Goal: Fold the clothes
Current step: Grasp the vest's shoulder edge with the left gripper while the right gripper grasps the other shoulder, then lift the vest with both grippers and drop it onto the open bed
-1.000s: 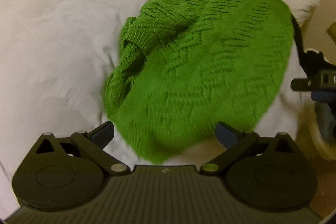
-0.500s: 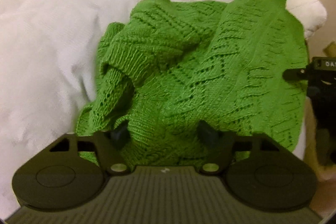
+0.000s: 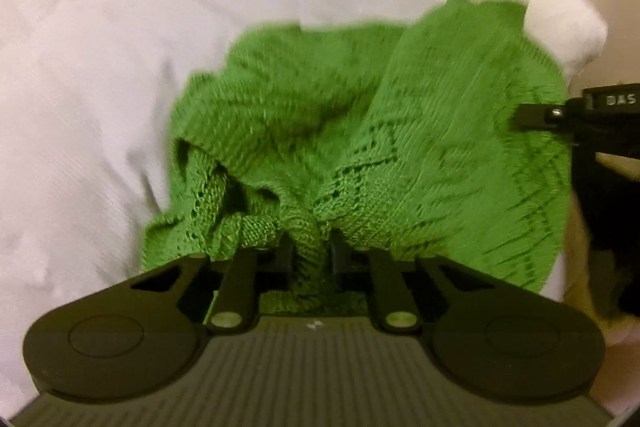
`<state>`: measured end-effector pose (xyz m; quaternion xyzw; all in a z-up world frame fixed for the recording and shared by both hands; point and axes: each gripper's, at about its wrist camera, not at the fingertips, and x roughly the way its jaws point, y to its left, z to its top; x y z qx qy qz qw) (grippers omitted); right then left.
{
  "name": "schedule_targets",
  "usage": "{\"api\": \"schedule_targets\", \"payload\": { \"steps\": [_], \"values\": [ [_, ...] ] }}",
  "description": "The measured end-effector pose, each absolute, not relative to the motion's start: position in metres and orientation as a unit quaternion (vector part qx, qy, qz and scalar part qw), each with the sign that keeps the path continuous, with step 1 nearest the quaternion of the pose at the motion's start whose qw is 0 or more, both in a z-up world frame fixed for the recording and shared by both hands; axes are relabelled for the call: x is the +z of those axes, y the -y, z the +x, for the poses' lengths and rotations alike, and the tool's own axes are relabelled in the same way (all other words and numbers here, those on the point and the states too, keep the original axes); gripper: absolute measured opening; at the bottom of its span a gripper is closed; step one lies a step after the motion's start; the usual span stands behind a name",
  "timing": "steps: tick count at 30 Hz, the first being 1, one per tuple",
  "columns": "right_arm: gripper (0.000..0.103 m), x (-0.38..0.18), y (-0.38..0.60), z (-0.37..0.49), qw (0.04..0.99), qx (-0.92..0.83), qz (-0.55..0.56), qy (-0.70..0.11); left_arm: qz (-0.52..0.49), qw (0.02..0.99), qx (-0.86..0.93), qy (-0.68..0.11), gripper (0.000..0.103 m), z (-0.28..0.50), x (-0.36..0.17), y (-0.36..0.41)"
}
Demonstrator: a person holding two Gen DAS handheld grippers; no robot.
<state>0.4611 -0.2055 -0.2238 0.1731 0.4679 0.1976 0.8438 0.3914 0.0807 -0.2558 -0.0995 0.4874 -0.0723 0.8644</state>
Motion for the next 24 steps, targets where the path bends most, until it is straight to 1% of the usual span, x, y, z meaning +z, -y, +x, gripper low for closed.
{"api": "schedule_targets", "payload": {
  "steps": [3,4,5,8,11,13,18,22,24],
  "values": [
    [0.013,-0.182,0.185,0.46,0.854,0.257,0.174,-0.418,-0.128,0.884,-0.075,-0.443,0.011,0.374,-0.215,-0.096],
    [0.013,-0.167,0.178,0.459,0.856,0.278,0.172,-0.401,-0.135,0.891,-0.075,-0.427,0.009,0.368,-0.202,-0.101],
    [0.013,-0.152,0.17,0.457,0.856,0.3,0.171,-0.385,-0.141,0.899,-0.071,-0.409,0.004,0.36,-0.189,-0.106],
    [0.013,-0.105,0.147,0.449,0.85,0.368,0.161,-0.34,-0.161,0.92,-0.056,-0.354,0.004,0.329,-0.147,-0.121],
    [0.013,-0.062,0.119,0.423,0.832,0.435,0.151,-0.308,-0.173,0.936,-0.031,-0.306,0.004,0.291,-0.111,-0.136],
    [0.013,-0.042,0.1,0.399,0.812,0.478,0.151,-0.298,-0.18,0.943,-0.001,-0.279,0.004,0.254,-0.09,-0.148],
    [0.013,0.003,0.034,0.323,0.745,0.585,0.14,-0.29,-0.203,0.95,0.117,-0.209,0.004,0.128,-0.038,-0.184],
    [0.013,0.026,-0.018,0.252,0.697,0.641,0.126,-0.295,-0.203,0.939,0.206,-0.186,0.005,0.027,0.004,-0.216],
    [0.013,0.032,-0.045,0.211,0.677,0.66,0.113,-0.306,-0.206,0.93,0.242,-0.186,0.005,-0.015,0.014,-0.234]
  ]
}}
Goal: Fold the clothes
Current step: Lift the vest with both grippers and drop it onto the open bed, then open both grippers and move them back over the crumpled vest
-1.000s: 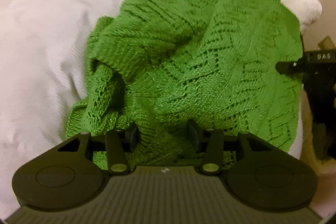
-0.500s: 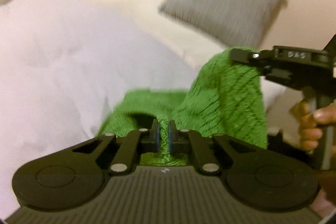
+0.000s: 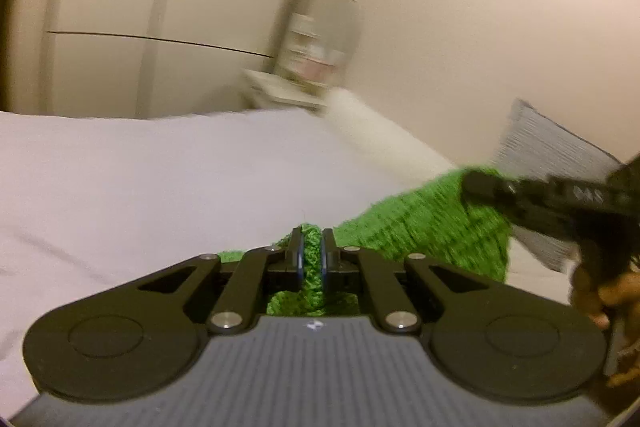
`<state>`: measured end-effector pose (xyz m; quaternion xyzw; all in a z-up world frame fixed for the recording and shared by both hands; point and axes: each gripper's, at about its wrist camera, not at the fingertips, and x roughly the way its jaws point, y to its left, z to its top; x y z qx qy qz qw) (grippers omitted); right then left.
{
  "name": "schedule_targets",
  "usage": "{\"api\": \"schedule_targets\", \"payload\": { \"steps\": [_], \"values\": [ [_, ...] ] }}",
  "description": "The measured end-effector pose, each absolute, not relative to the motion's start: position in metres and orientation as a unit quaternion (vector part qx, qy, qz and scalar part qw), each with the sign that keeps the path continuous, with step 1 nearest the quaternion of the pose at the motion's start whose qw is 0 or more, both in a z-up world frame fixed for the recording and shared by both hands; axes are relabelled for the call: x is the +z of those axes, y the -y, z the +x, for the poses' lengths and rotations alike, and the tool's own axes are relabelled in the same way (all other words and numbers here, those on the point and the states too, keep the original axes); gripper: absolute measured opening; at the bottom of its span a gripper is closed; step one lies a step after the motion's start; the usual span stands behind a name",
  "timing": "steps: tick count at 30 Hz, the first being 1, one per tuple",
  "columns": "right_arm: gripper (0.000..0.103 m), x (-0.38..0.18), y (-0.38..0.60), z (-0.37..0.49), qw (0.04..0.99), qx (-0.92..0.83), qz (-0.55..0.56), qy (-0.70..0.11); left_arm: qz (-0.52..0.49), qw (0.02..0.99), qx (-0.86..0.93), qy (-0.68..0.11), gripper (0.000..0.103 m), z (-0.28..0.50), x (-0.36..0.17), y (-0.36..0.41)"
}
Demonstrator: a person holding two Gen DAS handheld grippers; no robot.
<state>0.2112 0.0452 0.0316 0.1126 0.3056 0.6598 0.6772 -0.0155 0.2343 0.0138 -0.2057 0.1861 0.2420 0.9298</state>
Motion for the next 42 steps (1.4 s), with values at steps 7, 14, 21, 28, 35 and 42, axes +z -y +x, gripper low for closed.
{"api": "schedule_targets", "payload": {
  "steps": [7,14,21,28,35,42],
  "values": [
    [0.027,0.025,-0.145,0.071,0.62,0.69,0.046,-0.37,-0.229,0.886,0.335,-0.226,0.006,-0.139,0.024,-0.308],
    [0.07,-0.025,-0.225,-0.07,0.629,0.625,-0.094,-0.452,-0.263,0.835,0.358,-0.326,0.007,-0.21,-0.031,-0.394],
    [0.071,-0.035,-0.221,-0.093,0.634,0.588,-0.128,-0.485,-0.307,0.799,0.358,-0.373,0.011,-0.286,-0.066,-0.38],
    [0.074,-0.069,-0.21,-0.088,0.628,0.568,-0.164,-0.507,-0.331,0.741,0.405,-0.421,0.022,-0.346,-0.082,-0.312],
    [0.079,-0.065,-0.195,-0.096,0.604,0.608,-0.193,-0.478,-0.327,0.713,0.469,-0.406,0.033,-0.342,-0.058,-0.25],
    [0.083,-0.061,-0.153,-0.082,0.578,0.639,-0.225,-0.455,-0.321,0.681,0.523,-0.399,0.04,-0.32,-0.048,-0.186]
  ]
}}
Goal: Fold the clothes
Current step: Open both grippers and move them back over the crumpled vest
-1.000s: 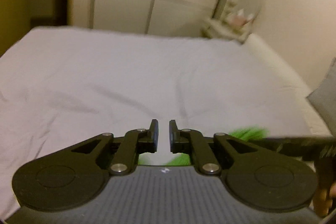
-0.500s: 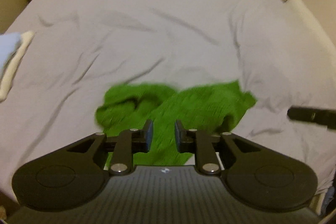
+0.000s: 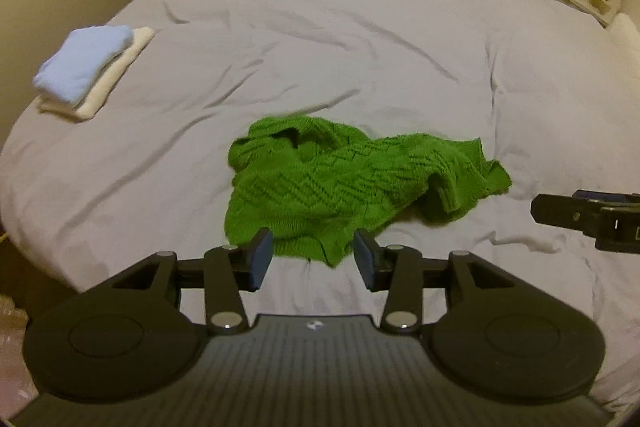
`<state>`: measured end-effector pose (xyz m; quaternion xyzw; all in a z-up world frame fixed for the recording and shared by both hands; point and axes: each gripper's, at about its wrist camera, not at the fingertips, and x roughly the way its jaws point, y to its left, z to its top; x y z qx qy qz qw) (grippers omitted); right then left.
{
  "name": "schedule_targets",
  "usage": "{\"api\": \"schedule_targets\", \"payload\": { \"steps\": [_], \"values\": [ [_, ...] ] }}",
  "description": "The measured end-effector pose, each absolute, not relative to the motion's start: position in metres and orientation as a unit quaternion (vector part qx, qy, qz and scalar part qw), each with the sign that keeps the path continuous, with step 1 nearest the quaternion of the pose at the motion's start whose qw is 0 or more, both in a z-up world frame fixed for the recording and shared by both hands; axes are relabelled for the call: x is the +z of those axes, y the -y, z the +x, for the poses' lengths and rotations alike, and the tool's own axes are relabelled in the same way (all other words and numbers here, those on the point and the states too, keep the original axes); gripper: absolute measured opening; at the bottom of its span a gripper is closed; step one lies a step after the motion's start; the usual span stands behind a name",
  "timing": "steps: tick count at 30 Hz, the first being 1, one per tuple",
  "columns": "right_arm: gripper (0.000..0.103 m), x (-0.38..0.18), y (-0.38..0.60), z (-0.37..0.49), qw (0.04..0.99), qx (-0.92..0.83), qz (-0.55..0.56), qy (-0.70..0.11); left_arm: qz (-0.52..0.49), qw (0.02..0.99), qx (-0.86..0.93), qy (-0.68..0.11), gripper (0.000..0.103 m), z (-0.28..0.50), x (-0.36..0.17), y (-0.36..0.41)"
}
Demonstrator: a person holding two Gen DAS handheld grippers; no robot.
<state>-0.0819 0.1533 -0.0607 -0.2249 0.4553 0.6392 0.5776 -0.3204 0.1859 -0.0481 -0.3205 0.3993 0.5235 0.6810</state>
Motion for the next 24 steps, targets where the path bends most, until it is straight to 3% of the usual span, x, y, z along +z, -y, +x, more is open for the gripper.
{"api": "schedule_targets", "payload": {
  "steps": [12,24],
  "values": [
    [0.087,-0.052,-0.1,-0.073,0.54,0.68,-0.248,-0.429,-0.327,0.645,0.578,-0.379,0.049,-0.309,-0.032,-0.1],
    [0.088,-0.052,-0.075,-0.07,0.53,0.691,-0.255,-0.42,-0.324,0.636,0.593,-0.373,0.052,-0.304,-0.026,-0.068]
  ]
}}
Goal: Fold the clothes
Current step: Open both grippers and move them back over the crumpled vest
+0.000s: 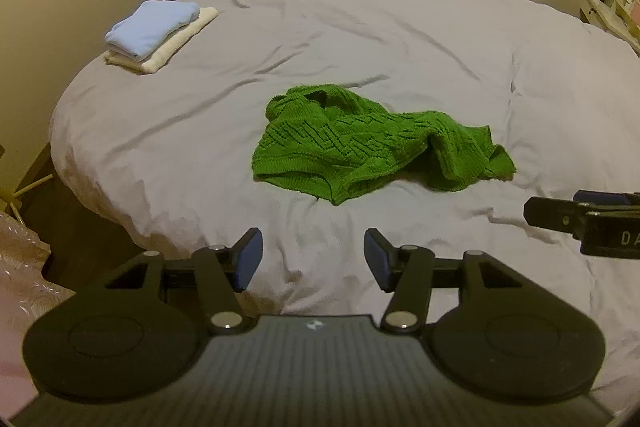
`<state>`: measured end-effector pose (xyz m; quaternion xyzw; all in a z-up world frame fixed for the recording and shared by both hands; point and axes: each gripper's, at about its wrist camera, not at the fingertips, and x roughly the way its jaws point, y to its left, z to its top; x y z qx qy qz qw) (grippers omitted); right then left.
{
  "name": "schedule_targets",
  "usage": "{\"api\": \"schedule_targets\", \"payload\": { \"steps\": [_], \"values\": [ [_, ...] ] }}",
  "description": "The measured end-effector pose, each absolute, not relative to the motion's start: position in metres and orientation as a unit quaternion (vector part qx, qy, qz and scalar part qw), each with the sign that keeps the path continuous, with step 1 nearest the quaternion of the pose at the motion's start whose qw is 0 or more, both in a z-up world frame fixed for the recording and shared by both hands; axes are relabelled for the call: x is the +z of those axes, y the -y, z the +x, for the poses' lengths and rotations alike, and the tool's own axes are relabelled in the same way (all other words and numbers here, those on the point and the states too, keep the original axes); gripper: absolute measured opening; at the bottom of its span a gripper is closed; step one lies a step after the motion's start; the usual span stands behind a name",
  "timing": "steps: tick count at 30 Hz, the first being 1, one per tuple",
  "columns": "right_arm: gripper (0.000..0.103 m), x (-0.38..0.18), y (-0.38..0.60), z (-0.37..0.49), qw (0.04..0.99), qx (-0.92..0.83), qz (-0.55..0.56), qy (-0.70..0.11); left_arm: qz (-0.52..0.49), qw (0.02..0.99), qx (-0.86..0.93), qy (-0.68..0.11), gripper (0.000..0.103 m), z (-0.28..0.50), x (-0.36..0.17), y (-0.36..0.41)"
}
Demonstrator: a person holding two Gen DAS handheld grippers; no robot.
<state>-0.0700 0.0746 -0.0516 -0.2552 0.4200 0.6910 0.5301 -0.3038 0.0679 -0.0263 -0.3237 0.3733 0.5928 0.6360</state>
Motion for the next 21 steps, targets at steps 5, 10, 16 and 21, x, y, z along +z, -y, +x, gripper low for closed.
{"api": "schedule_targets", "payload": {
  "steps": [5,10,16,21],
  "values": [
    [0.088,-0.058,-0.068,-0.066,0.538,0.683,-0.259,-0.421,-0.319,0.635,0.595,-0.375,0.056,-0.301,-0.03,-0.06],
    [0.088,-0.062,-0.064,-0.065,0.545,0.674,-0.26,-0.424,-0.318,0.64,0.587,-0.38,0.056,-0.299,-0.034,-0.056],
    [0.088,-0.059,-0.069,-0.069,0.56,0.667,-0.249,-0.423,-0.304,0.657,0.571,-0.386,0.056,-0.297,-0.034,-0.072],
    [0.088,-0.06,-0.081,-0.074,0.577,0.652,-0.24,-0.43,-0.295,0.676,0.55,-0.392,0.058,-0.298,-0.035,-0.099]
  ]
}}
